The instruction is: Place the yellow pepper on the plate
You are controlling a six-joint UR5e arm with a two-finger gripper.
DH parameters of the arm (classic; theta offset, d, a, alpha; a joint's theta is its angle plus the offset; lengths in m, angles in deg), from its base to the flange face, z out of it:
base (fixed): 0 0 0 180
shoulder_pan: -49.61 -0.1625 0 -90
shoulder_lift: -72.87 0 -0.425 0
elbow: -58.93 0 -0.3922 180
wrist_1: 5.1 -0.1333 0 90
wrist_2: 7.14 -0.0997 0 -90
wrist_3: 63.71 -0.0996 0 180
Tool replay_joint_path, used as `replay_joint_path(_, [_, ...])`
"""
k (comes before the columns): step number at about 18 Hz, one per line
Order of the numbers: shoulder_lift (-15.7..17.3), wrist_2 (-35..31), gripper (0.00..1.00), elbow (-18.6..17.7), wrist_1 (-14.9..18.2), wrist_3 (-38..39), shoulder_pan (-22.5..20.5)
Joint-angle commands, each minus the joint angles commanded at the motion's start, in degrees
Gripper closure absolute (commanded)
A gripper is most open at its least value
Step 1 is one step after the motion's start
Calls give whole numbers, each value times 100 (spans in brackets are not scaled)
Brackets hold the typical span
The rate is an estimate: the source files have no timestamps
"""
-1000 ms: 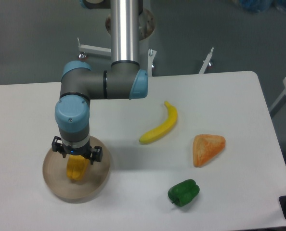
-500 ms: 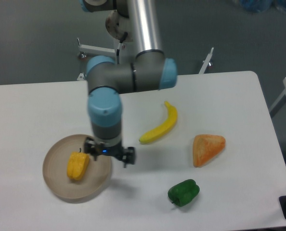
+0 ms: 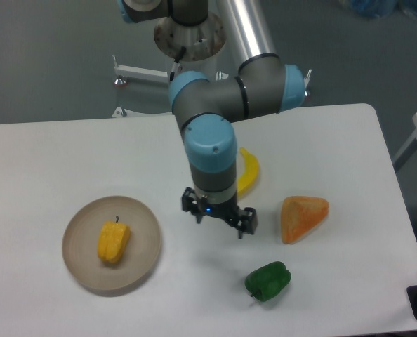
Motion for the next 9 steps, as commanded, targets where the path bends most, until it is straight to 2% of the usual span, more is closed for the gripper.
replay_joint_path(9, [0,44,0,105,-9,-70,-44])
